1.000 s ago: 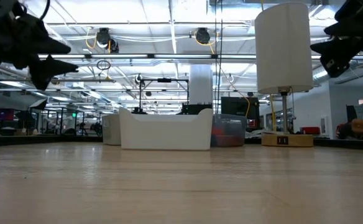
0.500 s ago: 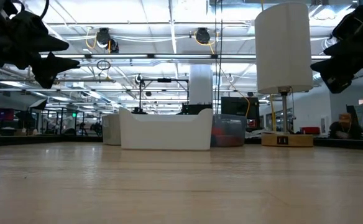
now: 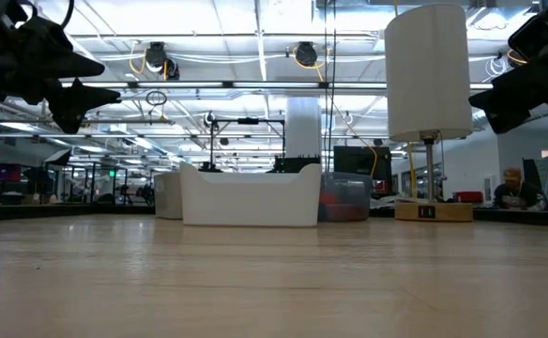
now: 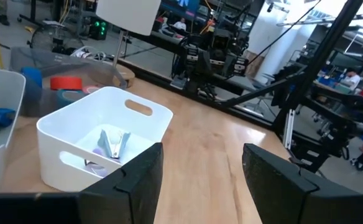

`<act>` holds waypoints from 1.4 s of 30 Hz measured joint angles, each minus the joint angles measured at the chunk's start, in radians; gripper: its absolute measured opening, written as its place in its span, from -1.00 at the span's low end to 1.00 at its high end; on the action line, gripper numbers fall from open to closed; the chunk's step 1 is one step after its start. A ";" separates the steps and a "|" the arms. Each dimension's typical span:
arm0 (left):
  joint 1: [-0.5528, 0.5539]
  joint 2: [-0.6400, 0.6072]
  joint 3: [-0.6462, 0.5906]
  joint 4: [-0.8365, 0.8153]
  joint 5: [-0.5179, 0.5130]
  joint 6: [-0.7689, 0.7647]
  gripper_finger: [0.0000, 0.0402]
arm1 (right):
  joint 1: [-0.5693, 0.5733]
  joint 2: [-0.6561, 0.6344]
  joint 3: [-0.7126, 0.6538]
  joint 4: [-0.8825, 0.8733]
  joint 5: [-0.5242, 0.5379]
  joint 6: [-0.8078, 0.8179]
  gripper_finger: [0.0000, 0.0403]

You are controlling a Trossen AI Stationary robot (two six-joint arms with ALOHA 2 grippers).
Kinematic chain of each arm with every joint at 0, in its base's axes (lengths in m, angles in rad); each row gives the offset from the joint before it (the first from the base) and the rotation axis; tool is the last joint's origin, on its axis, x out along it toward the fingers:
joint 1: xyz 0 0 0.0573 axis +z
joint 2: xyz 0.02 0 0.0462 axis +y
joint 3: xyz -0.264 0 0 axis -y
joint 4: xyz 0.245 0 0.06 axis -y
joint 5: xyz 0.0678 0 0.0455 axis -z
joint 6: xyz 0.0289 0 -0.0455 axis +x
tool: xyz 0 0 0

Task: Pick and place Stapler, Stapler remover, tape
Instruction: Return to Home Position

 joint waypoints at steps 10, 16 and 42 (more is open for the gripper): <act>0.000 0.000 -0.001 0.005 0.000 -0.018 0.09 | 0.000 0.000 -0.002 0.002 0.000 0.083 -0.18; 0.000 0.000 -0.002 0.014 -0.001 -0.015 0.09 | 0.000 0.000 -0.002 0.002 0.000 0.084 -0.18; 0.000 0.000 -0.002 0.018 -0.002 -0.015 0.09 | 0.000 0.000 -0.003 0.002 0.000 0.084 -0.18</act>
